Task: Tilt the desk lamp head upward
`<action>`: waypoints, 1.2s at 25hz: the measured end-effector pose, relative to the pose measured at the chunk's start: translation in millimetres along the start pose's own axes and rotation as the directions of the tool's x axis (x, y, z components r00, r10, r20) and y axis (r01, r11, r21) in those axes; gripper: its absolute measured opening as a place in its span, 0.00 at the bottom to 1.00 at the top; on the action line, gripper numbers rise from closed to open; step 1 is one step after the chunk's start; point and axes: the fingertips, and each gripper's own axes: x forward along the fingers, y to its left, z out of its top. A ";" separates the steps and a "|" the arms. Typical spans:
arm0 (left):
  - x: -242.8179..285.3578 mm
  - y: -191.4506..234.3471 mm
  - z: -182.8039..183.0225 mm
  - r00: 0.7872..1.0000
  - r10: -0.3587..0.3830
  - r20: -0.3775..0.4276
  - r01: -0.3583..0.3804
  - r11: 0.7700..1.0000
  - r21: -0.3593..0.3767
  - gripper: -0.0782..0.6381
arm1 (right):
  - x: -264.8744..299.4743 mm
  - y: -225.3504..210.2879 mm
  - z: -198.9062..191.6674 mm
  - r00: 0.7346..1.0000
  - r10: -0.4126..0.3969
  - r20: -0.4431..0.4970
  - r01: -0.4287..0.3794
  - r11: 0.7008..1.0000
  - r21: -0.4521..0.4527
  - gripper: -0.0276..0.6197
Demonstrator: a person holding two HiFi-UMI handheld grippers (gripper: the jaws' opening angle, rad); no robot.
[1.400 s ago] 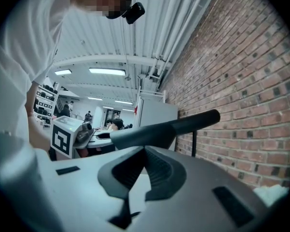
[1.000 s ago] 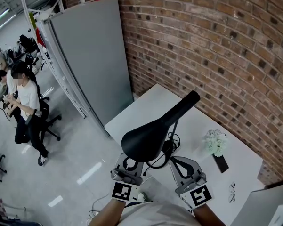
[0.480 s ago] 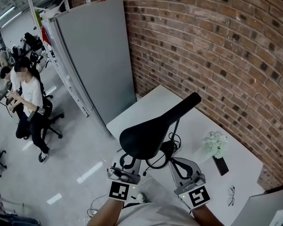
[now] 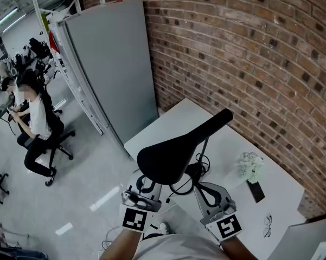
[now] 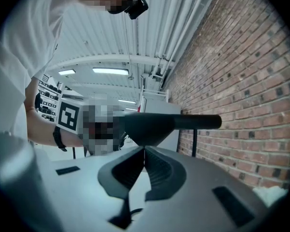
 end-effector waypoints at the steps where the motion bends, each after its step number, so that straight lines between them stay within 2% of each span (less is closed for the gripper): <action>1: -0.1 0.4 1.3 1.000 -0.004 -0.003 0.004 1.000 0.005 0.12 | 0.3 -0.1 -0.3 1.000 -0.002 -0.001 0.002 1.000 0.000 0.07; 5: 4.5 5.7 11.9 1.000 -0.008 0.011 0.008 1.000 -0.012 0.12 | 2.4 1.5 -1.7 1.000 -0.001 -0.003 0.001 1.000 -0.002 0.07; 10: 6.4 5.6 17.3 0.999 -0.037 0.001 0.037 0.999 0.019 0.12 | 7.0 3.8 -0.1 1.000 -0.001 0.000 0.001 1.000 -0.009 0.07; 14: 6.4 7.3 19.8 0.999 -0.040 0.005 0.040 0.999 -0.024 0.12 | 6.9 3.9 2.6 1.000 -0.007 -0.001 0.007 1.000 -0.012 0.07; 17: 7.2 8.2 20.5 0.999 -0.043 0.003 0.043 0.999 -0.028 0.12 | 7.4 4.5 2.8 1.000 -0.007 -0.008 0.007 1.000 -0.012 0.07; 21: 7.5 10.9 25.9 0.999 -0.053 0.014 0.054 0.994 -0.096 0.12 | 8.9 5.6 2.4 1.000 -0.004 -0.012 0.003 1.000 -0.011 0.07; 30: 6.9 14.3 31.7 0.998 -0.064 0.021 0.066 0.992 -0.107 0.12 | 9.3 8.1 0.1 1.000 -0.002 -0.022 0.002 1.000 -0.004 0.07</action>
